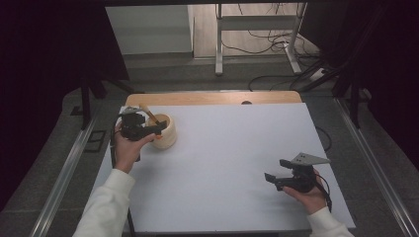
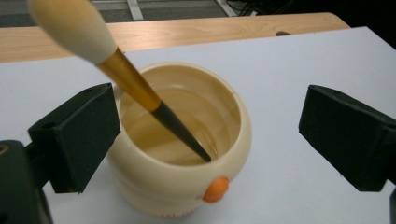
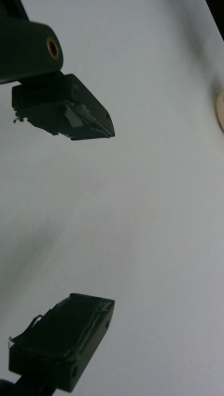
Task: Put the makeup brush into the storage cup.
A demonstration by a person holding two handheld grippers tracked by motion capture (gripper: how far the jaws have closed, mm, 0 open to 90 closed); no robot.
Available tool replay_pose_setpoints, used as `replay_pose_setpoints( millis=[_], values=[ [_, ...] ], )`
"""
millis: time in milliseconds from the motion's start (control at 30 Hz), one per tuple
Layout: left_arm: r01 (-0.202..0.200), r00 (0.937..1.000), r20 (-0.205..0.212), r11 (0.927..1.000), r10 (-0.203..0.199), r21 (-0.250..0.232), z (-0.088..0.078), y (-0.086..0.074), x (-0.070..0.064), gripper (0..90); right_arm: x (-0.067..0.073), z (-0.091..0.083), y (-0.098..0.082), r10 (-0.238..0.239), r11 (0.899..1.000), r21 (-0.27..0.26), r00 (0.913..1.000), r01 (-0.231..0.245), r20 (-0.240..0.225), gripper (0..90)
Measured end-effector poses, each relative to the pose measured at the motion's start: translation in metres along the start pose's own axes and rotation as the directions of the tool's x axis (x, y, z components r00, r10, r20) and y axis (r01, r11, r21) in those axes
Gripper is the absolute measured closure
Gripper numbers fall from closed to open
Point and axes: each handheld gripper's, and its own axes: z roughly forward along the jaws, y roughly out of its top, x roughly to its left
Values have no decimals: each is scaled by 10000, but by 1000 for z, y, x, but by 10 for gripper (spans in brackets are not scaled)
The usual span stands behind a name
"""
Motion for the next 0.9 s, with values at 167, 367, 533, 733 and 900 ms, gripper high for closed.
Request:
replay_pose_setpoints(
  millis=[167, 367, 533, 733, 900],
  values=[
    [-201, 9998, -30, 9998, 201, 18, -8, -6, -1, 61, 0, 0, 0, 0, 10000, -11, 10000, 0, 8, 155],
    [-352, 9993, 142, 9994, 353, -75, -15, -10, -2, 69, 0, 0, 0, 2, 10000, -31, 10000, -2, -9, 155],
    [-377, 9986, 360, 9992, 383, -160, -22, -17, 0, 80, -2, 1, 0, -11, 10000, -51, 10000, 10, -21, 155],
    [-606, 9958, 684, 9982, 606, -18, -31, -28, -2, 85, -3, 0, 0, 31, 10000, -75, 10000, -31, -43, 154],
    [-851, 9923, 902, 9964, 848, -3, -40, -40, -9, 89, -2, 1, 1, -10, 10000, -65, 10000, 9, -57, 154]
  ],
)
